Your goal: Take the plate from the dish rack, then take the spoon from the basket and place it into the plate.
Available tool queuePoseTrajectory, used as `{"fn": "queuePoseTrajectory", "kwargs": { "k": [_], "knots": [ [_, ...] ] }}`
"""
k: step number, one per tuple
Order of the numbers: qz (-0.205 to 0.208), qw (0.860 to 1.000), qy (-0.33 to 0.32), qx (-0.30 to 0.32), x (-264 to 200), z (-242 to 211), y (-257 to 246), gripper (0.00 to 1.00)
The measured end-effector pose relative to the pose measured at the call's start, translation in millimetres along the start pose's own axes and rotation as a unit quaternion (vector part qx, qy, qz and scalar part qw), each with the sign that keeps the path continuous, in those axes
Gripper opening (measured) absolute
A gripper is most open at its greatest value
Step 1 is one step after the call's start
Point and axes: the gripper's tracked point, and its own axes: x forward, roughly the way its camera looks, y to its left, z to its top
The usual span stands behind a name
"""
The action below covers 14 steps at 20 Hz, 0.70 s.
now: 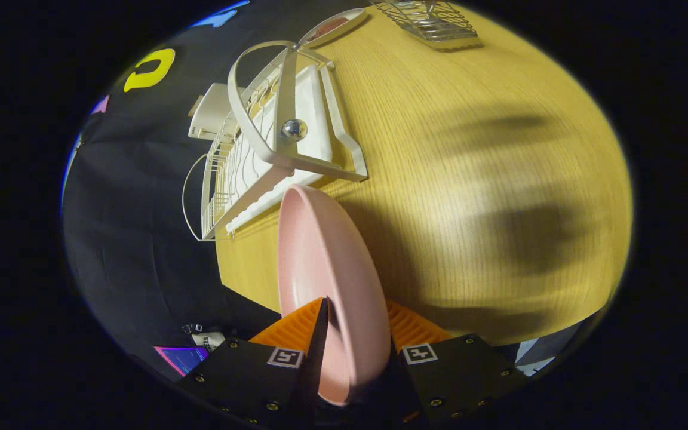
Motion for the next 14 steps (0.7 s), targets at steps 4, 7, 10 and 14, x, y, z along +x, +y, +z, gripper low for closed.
{"fn": "queuePoseTrajectory", "kwargs": {
  "k": [4,7,10,14],
  "knots": [
    [-0.014,1.0,-0.007,-0.005,-11,5,-9,0.51],
    [-0.028,0.999,-0.036,-0.009,-23,19,-17,0.51],
    [-0.035,0.997,-0.069,-0.008,-42,35,-21,0.51],
    [-0.047,0.991,-0.121,-0.004,-67,59,-28,0.51]
  ]
}}
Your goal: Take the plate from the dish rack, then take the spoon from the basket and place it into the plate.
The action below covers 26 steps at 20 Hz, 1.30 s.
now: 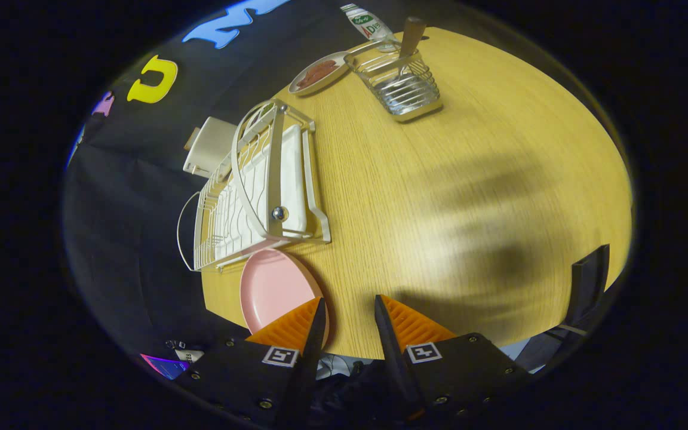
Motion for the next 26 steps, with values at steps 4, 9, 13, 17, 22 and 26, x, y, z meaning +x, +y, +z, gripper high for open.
{"fn": "queuePoseTrajectory", "kwargs": {
  "k": [4,9,13,17,22,26],
  "knots": [
    [-0.02,0.996,-0.086,0.002,-17,46,-5,0.51],
    [-0.053,0.974,-0.219,0.008,-44,121,-12,0.51],
    [-0.081,0.954,-0.288,0.023,-53,166,-23,0.51],
    [-0.085,0.94,-0.326,0.06,-52,198,-33,0.51],
    [-0.092,0.924,-0.36,0.086,-44,227,-41,0.51],
    [-0.095,0.917,-0.367,0.119,-42,233,-47,0.4]
  ]
}}
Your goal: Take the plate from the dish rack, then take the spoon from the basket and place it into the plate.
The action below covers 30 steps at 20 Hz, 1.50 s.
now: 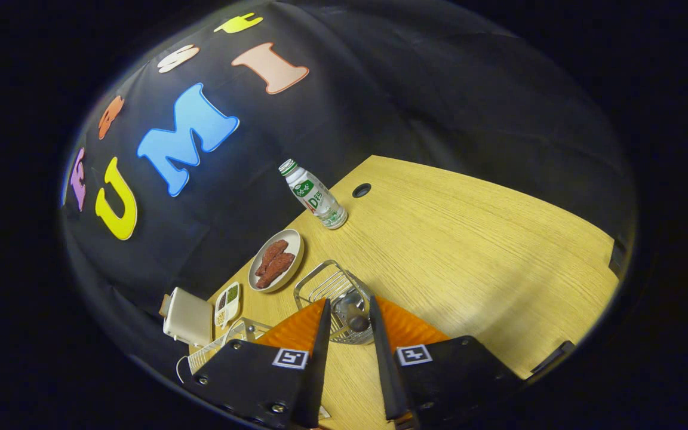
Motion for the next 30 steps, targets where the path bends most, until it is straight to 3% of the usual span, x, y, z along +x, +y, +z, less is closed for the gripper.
{"fn": "queuePoseTrajectory", "kwargs": {
  "k": [2,4,11,20,30],
  "knots": [
    [0.006,1.0,0.0,0.007,7,2,1,0.17],
    [0.008,1.0,0.001,0.016,4,7,1,0.14],
    [0.019,1.0,0.007,-0.004,7,23,12,0.14],
    [0.04,0.996,-0.015,-0.073,-15,61,37,0.14],
    [0.087,0.989,-0.02,-0.12,-74,92,97,0.14]
  ]
}}
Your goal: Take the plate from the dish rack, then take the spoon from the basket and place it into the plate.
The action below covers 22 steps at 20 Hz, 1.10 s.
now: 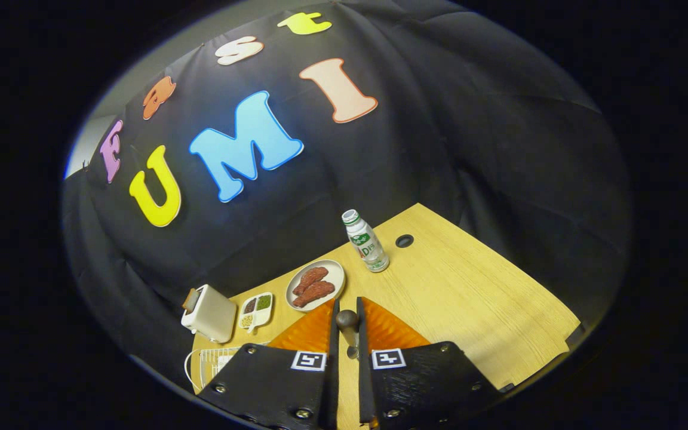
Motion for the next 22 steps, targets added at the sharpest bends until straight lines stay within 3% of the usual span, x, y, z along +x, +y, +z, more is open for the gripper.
{"fn": "queuePoseTrajectory", "kwargs": {
  "k": [5,12,19,22],
  "knots": [
    [0.056,0.998,0.026,-0.031,-31,-20,60,0.13],
    [0.14,0.982,0.095,-0.089,-69,-110,146,0.13],
    [0.18,0.96,0.159,-0.145,-97,-214,190,0.14],
    [0.179,0.951,0.169,-0.189,-99,-252,194,0.14]
  ]
}}
